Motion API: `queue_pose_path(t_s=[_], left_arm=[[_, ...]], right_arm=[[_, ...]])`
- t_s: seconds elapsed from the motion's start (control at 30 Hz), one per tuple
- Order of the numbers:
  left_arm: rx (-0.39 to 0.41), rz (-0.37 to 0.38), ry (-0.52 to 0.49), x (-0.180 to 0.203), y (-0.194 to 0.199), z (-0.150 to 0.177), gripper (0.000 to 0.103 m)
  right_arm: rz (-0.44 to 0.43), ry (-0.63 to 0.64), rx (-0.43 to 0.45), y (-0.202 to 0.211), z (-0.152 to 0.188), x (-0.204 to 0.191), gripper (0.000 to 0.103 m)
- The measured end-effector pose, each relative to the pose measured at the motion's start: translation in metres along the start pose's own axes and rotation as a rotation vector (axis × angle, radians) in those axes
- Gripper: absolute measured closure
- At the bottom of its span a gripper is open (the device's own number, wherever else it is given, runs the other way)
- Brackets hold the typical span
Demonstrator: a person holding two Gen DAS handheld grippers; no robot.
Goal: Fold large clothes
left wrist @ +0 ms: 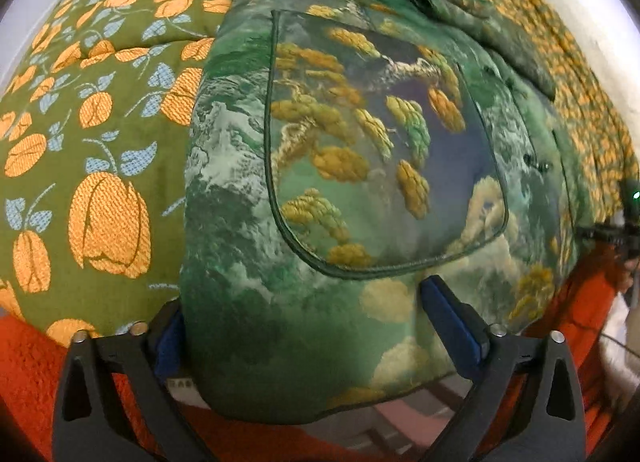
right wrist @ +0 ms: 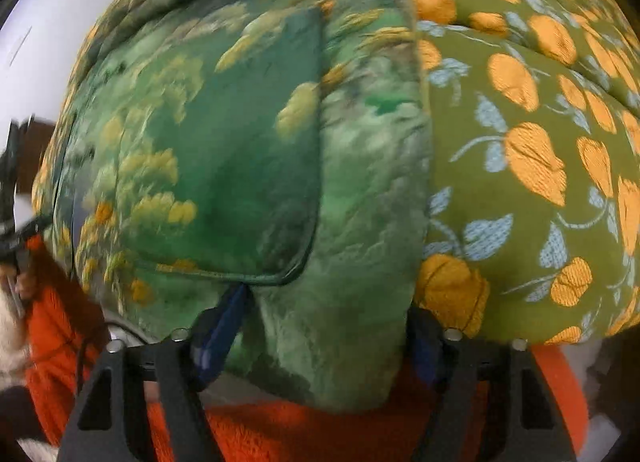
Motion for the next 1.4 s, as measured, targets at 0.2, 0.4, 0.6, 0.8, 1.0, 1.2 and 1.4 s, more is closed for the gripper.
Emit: queue_pose_path(t_s=[0.2, 0.4, 0.6, 0.8, 1.0, 1.2, 1.4], left_arm=[[-0.013, -0.034, 0.005, 0.001, 0.028, 0.002, 0.084], [0.027, 0.064, 0.042, -0.004, 0.069, -0.002, 0.092], [0.015, 0.052, 0.019, -0.025, 0.084, 0.019, 0.092], [-0.055, 0.073, 0.024, -0.041, 0.101, 0.066, 0.092], [0.000, 0.280, 0.175, -0.052, 0.149, 0.026, 0.092], [0.173, 0.320, 0.254, -0.067, 0.156, -0.100, 0.092], [0.221, 0.225, 0.298, -0.056, 0.089, -0.200, 0.089]], right_arm=[[-0.048, 0.016, 0.111, 0.039, 0.004, -0.036, 0.091], [-0.136, 0.014, 0.221, 0.086, -0.002, -0.061, 0.092], [-0.205, -0.008, 0.216, 0.103, 0.024, -0.061, 0.092], [-0.361, -0.110, 0.258, 0.112, 0.056, -0.079, 0.093], [-0.475, -0.124, 0.396, 0.158, 0.025, -0.087, 0.093], [-0.446, -0.052, 0.539, 0.175, -0.092, -0.071, 0.093], [-0.344, -0.106, 0.607, 0.126, -0.208, -0.020, 0.093]])
Point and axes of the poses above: each gripper's, at about its wrist camera, not at the fingertips, and y roughly against the way its jaws point, x to its right, z to its underside, the point moved 7 cm from there along -y, roughly the way its jaws point, and after that the axes turned 14 degrees about -z, right-handed, at the moved point
